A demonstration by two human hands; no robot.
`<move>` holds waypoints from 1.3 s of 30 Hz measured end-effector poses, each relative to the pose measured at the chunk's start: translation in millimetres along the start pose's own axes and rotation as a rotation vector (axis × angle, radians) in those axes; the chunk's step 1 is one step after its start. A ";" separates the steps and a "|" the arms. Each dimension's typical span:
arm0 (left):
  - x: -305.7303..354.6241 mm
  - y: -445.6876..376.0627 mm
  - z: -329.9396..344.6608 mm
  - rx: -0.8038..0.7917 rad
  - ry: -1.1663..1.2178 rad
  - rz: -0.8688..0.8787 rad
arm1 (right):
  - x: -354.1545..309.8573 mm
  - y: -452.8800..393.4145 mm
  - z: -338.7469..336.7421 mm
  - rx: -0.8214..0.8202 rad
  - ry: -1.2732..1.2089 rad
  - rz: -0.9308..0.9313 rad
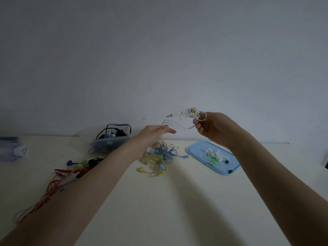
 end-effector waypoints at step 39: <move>-43.3 18.3 113.5 -0.148 -0.036 -0.143 | 57.8 6.6 -57.5 -0.062 0.899 0.129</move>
Point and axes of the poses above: each hand's wrist, its own y-axis away from the middle knuckle, its own z-axis out of the palm, x = y × z, the point moved 6 cm from there along -y, towards the middle knuckle, and after that the axes turned 10 degrees about x, right-handed, at the moved point
